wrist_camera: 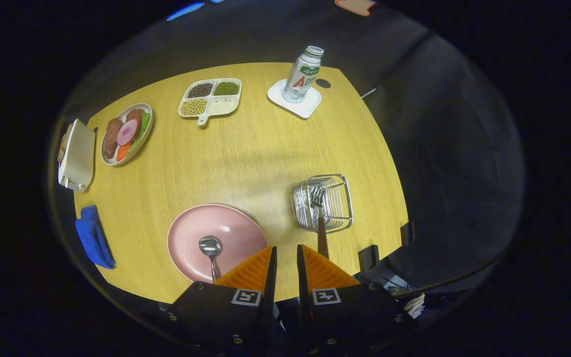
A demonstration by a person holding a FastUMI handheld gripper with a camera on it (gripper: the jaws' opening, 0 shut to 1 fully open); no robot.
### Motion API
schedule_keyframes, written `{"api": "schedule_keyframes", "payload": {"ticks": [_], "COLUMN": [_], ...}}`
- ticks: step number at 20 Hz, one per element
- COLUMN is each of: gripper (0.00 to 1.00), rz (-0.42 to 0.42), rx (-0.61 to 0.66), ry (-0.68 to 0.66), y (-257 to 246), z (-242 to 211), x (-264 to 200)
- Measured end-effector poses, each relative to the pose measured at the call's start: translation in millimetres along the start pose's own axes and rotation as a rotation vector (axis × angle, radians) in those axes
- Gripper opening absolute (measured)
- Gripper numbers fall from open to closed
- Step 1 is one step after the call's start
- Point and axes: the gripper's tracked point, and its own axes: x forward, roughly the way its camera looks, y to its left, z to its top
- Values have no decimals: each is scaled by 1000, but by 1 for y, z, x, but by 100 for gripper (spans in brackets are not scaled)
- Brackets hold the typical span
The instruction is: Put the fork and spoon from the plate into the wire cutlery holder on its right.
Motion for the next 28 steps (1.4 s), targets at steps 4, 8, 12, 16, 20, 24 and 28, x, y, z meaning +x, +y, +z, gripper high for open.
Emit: {"api": "schedule_keyframes", "payload": {"ticks": [4,8,12,16,20,24,28], "gripper": [23,23,23,23,23,23,23], "rz": [-7,1,15,24,53,74,85], "rx": [-48,-94,-107,-110,-111,-113,-123], "ry": [-5,4,40,77,111,145,153], "y": [23,50,75,92,109,121,127], "z": [-11,-27,-51,-75,-95,-108,-114], "x": [-4,-4,2,16,33,48,66]}}
